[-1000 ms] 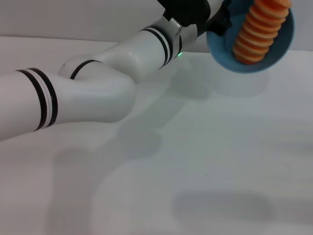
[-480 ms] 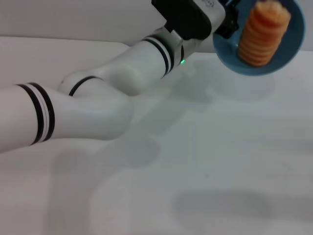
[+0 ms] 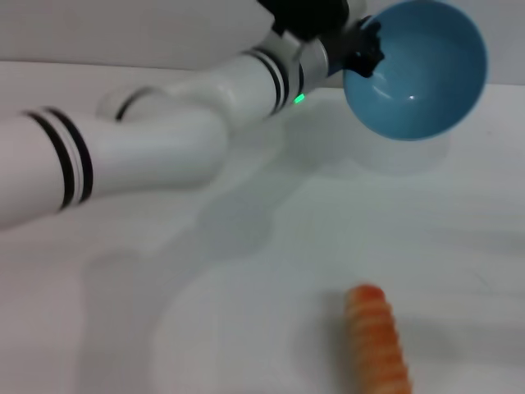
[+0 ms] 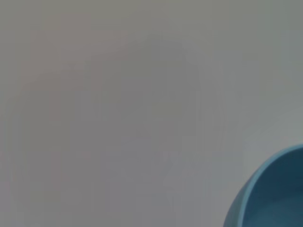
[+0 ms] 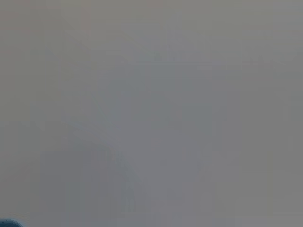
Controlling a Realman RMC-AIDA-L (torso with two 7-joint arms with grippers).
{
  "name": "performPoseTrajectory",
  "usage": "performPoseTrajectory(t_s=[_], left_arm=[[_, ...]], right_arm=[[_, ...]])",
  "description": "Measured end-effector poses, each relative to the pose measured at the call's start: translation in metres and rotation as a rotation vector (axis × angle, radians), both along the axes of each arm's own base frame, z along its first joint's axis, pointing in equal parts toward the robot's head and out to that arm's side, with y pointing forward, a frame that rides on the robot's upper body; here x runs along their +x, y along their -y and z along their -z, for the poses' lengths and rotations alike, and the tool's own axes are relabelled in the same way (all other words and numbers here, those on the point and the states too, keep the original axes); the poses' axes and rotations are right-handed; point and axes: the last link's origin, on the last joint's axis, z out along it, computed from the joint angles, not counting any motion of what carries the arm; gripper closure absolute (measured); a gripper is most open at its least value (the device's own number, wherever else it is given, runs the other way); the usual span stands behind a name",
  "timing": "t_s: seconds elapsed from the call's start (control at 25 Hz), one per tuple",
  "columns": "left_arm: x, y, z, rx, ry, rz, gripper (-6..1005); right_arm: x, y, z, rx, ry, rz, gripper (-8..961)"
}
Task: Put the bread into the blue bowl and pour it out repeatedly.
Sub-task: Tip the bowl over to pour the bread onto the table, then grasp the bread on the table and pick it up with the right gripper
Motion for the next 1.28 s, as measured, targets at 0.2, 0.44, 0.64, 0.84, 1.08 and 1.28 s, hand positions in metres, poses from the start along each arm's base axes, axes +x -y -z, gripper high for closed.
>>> performPoseTrajectory(t_s=[0.2, 0.44, 0.64, 0.84, 1.08, 1.28], left_arm=[[-0.005, -0.018, -0.016, -0.048, 0.034, -0.16, 1001], [-0.012, -0.024, -0.022, -0.05, 0.051, -0.216, 1001], [-0.014, -0.025, -0.024, -0.063, 0.061, -0.247, 1001], [-0.022, -0.031, -0.029, -0.073, 0.077, -0.32, 1001], [-0.034, -0.033, -0.034, -0.068, 0.102, -0.377, 1000], [-0.035, -0.032, -0.033, -0.068, 0.102, -0.378, 1000]], right_arm=[[-0.007, -0.008, -0.001, -0.101, -0.074, -0.056, 405], [-0.02, -0.033, 0.007, -0.384, -0.143, -0.081, 406], [-0.039, -0.059, 0.023, -0.747, -0.187, -0.014, 407], [-0.065, -0.082, 0.044, -1.033, -0.159, 0.07, 411], [-0.103, -0.094, 0.088, -1.278, -0.096, 0.084, 425], [-0.109, -0.088, 0.112, -1.408, -0.068, 0.164, 436]])
